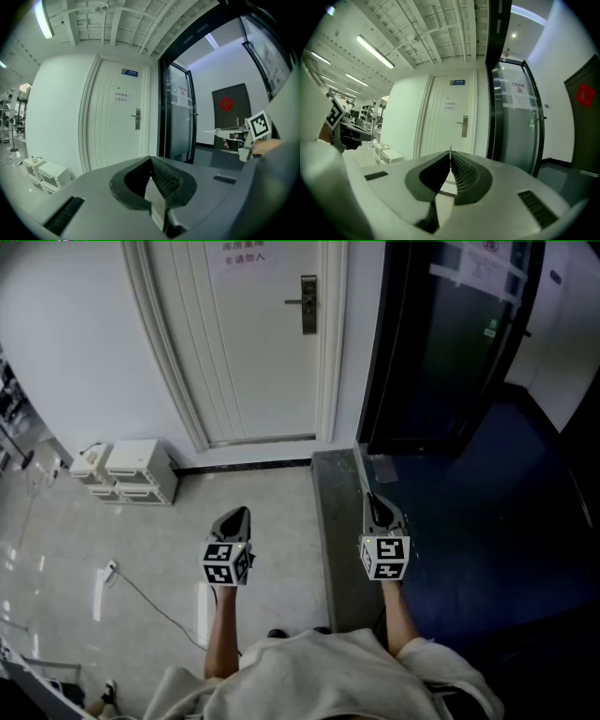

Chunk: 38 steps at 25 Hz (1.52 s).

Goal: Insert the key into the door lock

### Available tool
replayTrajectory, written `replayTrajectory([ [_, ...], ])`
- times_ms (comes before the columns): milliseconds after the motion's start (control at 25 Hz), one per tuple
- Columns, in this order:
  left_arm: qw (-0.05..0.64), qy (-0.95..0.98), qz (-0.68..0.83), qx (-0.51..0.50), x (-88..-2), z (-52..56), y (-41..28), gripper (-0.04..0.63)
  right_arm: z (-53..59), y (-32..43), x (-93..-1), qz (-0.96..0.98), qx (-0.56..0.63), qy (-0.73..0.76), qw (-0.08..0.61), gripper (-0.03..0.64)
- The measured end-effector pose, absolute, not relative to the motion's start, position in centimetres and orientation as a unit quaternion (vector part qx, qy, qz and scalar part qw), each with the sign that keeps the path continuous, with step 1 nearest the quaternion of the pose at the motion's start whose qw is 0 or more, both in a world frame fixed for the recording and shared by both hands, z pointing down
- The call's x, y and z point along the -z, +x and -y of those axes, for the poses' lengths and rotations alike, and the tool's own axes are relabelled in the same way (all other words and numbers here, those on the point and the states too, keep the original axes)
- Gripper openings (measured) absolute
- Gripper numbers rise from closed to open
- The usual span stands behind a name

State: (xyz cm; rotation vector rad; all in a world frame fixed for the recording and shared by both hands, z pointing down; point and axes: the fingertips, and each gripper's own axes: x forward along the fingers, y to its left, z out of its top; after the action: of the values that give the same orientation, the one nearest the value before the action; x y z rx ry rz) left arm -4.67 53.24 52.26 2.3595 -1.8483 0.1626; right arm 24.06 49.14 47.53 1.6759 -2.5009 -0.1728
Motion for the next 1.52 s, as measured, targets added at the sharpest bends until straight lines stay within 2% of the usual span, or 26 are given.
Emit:
replayTrajectory([
  [520,0.075,0.778,0.62,-0.06,-53.3,-50.3,-0.3,0.017,-45.7,27.0,-48.3,0.842,0.056,0.532,0.071,0.029],
  [920,0.089,0.782,0.613,-0.069,-55.1,-45.4,-0.7,0.017,-40.9,26.1,-49.4,0.842,0.049,0.53,0.084,0.029],
  [1520,0.094,0.807,0.579,-0.063,-53.5,-22.9,-7.8,0.017,-20.6,17.8,-47.5,0.828,0.049,0.549,0.104,0.029],
])
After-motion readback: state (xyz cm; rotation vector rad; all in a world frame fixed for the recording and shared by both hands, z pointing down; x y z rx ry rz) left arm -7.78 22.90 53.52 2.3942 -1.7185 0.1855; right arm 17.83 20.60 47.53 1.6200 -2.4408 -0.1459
